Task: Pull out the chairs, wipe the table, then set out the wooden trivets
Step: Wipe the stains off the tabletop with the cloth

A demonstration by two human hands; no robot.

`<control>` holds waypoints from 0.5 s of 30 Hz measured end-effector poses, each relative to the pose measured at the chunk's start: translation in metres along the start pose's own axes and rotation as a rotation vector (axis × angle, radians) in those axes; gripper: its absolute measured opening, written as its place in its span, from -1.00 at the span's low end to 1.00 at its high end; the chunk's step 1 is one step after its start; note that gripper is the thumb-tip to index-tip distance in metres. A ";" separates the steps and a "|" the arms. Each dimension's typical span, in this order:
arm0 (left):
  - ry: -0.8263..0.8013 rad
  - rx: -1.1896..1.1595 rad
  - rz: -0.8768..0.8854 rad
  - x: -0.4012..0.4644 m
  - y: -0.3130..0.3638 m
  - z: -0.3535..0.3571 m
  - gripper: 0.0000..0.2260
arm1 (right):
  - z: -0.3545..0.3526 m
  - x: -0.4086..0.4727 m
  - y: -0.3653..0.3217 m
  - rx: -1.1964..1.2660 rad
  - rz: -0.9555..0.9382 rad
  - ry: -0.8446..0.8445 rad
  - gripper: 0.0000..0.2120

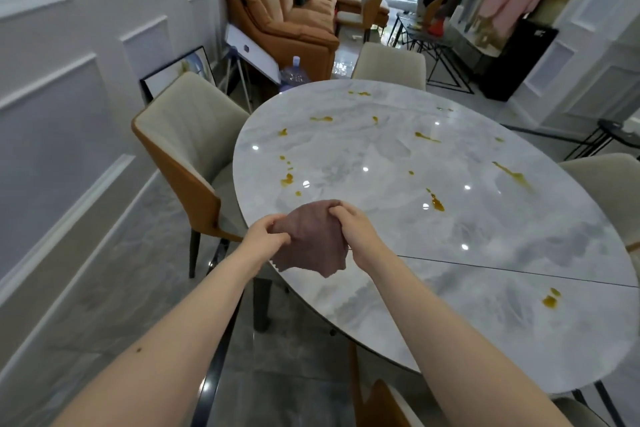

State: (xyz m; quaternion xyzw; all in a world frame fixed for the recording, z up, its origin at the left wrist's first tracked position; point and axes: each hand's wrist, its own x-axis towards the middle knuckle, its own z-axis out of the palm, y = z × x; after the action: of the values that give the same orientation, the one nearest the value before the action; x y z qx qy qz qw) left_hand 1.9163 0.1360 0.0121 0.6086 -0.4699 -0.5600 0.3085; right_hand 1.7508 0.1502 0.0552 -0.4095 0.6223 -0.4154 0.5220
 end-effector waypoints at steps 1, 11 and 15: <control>-0.008 0.033 0.000 0.010 0.000 -0.001 -0.70 | 0.002 0.009 0.000 -0.004 0.009 0.018 -0.78; -0.108 0.251 0.008 0.116 0.013 -0.038 -0.87 | 0.034 0.114 0.014 -0.062 0.155 0.233 -0.78; -0.171 0.340 0.064 0.164 0.022 -0.052 -0.85 | 0.053 0.150 0.014 -0.098 0.200 0.379 -0.80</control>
State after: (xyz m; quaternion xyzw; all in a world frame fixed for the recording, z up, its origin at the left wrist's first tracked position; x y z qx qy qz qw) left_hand 1.9508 -0.0303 -0.0231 0.5869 -0.6013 -0.5122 0.1777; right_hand 1.7838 0.0085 -0.0098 -0.2852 0.7663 -0.4004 0.4137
